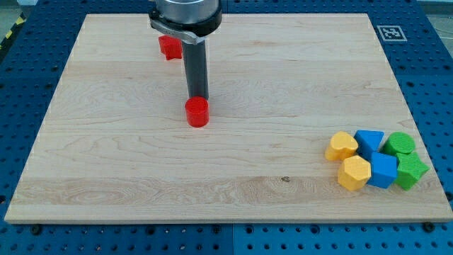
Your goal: Push the red circle into the left side of the yellow hexagon
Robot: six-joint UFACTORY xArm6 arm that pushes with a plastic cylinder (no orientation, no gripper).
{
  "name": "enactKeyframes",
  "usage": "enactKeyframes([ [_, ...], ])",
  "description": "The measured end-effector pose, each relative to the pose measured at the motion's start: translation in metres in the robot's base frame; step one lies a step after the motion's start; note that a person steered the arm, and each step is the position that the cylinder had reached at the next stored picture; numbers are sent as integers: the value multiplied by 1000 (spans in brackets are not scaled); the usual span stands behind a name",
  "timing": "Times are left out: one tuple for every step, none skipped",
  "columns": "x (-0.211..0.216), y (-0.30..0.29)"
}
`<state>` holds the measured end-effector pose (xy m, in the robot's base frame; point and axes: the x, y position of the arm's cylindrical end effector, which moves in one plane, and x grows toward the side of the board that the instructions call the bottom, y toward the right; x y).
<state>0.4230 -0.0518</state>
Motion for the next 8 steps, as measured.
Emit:
enactKeyframes([
  [10, 1],
  [15, 1],
  [13, -24],
  [16, -28],
  [32, 7],
  [33, 7],
  [33, -3],
  [33, -4],
])
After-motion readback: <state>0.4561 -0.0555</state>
